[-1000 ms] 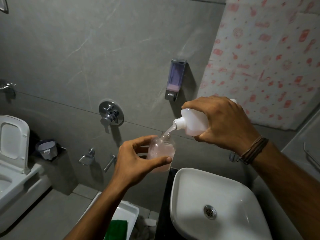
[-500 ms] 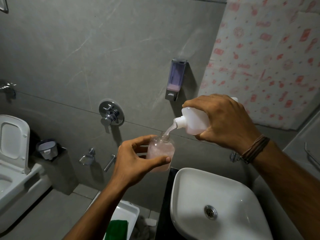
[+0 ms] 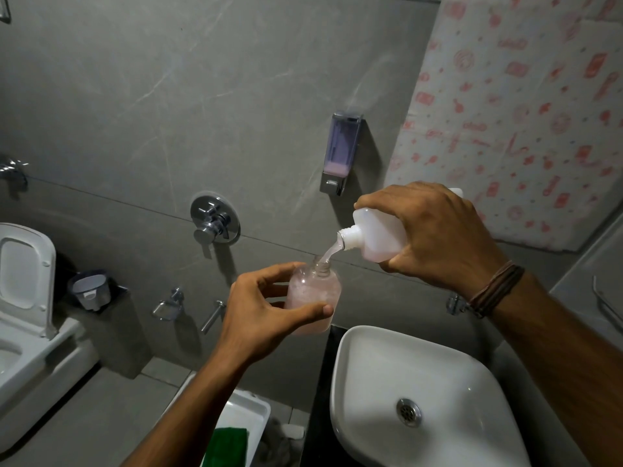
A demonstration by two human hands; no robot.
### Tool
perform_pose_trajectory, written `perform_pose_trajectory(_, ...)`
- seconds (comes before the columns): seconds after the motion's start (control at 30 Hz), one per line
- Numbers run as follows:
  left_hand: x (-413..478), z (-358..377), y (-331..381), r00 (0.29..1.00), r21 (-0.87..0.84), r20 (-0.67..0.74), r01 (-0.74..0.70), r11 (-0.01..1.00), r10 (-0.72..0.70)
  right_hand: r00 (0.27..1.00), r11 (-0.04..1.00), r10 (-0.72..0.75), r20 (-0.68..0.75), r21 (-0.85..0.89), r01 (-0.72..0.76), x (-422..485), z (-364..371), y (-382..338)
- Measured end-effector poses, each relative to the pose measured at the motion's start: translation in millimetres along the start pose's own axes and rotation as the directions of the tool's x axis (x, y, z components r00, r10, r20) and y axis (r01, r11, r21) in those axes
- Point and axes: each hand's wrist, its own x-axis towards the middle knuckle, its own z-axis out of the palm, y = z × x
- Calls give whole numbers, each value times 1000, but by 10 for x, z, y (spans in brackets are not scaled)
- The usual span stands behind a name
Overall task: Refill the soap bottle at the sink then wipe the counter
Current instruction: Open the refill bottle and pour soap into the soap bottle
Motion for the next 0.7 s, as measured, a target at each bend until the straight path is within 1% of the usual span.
perform_pose_trajectory(0.13,6,17,0,1000,-24,14,2,1000,-2,1000,1000,-3,17,0,3,-4,5,8)
perform_pose_trajectory(0.7,67,66,-92,999,-3,15,-32,999,32,998,1000,25,62,-16,-24,23,-2,41)
